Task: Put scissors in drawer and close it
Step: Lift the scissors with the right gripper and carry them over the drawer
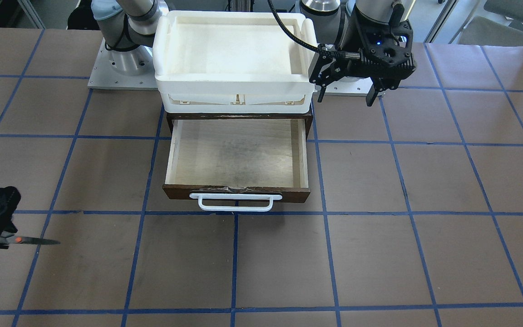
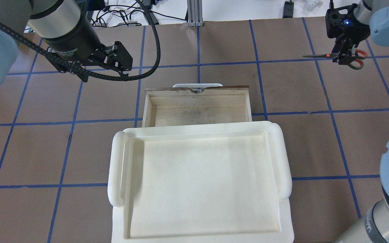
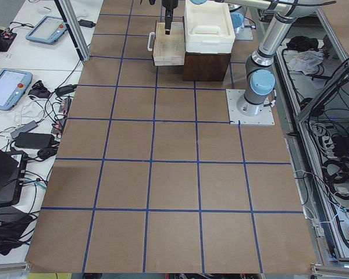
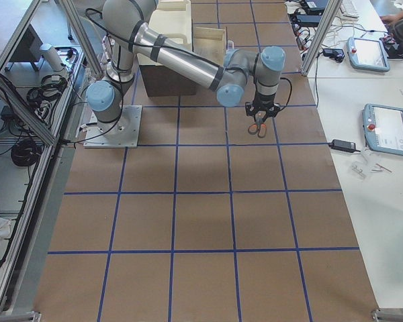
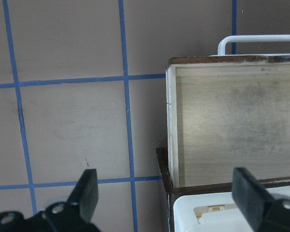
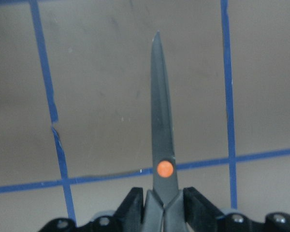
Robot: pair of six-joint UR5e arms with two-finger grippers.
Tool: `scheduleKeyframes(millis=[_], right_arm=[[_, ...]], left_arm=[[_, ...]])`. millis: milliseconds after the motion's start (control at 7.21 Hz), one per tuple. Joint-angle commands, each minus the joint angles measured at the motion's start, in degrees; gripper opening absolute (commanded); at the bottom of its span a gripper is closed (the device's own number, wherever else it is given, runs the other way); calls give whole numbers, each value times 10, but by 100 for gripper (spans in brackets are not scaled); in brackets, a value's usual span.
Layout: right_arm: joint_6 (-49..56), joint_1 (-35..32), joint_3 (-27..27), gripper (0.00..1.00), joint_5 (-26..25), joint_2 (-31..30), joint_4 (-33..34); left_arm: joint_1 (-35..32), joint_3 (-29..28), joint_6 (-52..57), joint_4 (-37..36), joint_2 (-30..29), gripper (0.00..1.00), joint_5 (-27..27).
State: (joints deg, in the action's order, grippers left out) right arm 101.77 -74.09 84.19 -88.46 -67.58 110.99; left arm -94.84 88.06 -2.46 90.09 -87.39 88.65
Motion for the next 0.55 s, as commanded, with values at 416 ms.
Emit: scheduleKeyframes(millis=[416], right_arm=[[-103, -200, 52, 0, 16, -124, -97]], left_arm=[[0, 0, 0, 0, 1, 100, 0]])
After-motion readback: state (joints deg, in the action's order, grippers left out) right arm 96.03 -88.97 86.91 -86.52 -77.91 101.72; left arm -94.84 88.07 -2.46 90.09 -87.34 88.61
